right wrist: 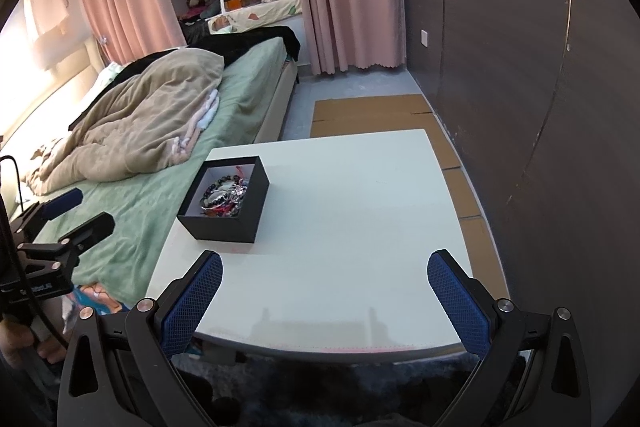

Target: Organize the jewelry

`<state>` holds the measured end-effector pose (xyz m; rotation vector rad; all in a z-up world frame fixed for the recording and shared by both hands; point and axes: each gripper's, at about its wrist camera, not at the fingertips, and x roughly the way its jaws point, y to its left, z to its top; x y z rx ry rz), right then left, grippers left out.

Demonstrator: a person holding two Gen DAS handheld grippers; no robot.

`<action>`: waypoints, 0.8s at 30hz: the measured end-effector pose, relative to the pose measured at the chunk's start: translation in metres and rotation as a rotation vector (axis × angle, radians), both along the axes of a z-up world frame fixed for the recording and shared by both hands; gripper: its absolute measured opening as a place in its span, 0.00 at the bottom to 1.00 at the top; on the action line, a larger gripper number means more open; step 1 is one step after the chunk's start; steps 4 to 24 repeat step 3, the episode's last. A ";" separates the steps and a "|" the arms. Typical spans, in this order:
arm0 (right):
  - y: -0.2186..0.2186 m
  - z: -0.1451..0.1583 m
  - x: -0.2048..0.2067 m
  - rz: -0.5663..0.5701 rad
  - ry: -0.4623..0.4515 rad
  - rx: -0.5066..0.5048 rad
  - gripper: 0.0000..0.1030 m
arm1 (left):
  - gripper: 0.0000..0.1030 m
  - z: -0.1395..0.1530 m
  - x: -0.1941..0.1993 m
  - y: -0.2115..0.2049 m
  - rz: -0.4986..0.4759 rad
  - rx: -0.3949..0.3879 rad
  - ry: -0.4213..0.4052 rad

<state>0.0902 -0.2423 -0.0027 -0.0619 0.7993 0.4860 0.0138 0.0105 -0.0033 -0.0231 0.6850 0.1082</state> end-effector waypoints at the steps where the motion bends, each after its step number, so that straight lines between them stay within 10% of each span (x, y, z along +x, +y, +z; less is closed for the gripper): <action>1: 0.001 0.000 0.000 -0.001 -0.001 -0.004 1.00 | 0.99 0.000 0.000 -0.001 -0.001 -0.003 0.001; 24: 0.003 0.000 0.000 -0.002 -0.002 -0.014 1.00 | 0.99 -0.001 -0.001 0.000 -0.003 -0.011 0.001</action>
